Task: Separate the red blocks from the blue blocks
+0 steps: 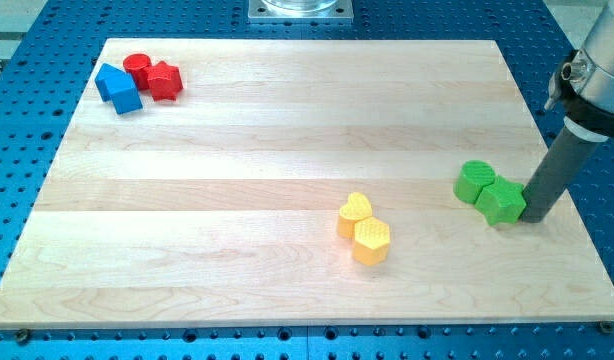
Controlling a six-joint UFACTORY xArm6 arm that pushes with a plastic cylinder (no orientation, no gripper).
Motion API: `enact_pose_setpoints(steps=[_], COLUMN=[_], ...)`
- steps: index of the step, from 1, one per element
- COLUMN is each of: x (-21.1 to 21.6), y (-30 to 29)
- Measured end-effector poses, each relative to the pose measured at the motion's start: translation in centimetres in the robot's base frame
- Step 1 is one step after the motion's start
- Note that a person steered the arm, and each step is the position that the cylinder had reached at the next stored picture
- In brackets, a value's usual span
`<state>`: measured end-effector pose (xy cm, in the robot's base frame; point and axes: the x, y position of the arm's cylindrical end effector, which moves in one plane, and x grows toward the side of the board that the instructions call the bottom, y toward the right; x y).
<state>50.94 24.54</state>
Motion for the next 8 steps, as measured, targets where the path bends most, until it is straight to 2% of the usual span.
enact_pose_setpoints(steps=[1,2,3,6,7,8], x=[0.0,-4.2,-12.8,-29.8,-31.7,-31.7], y=[0.0,2.4,0.7,-26.8,-31.0,-34.5])
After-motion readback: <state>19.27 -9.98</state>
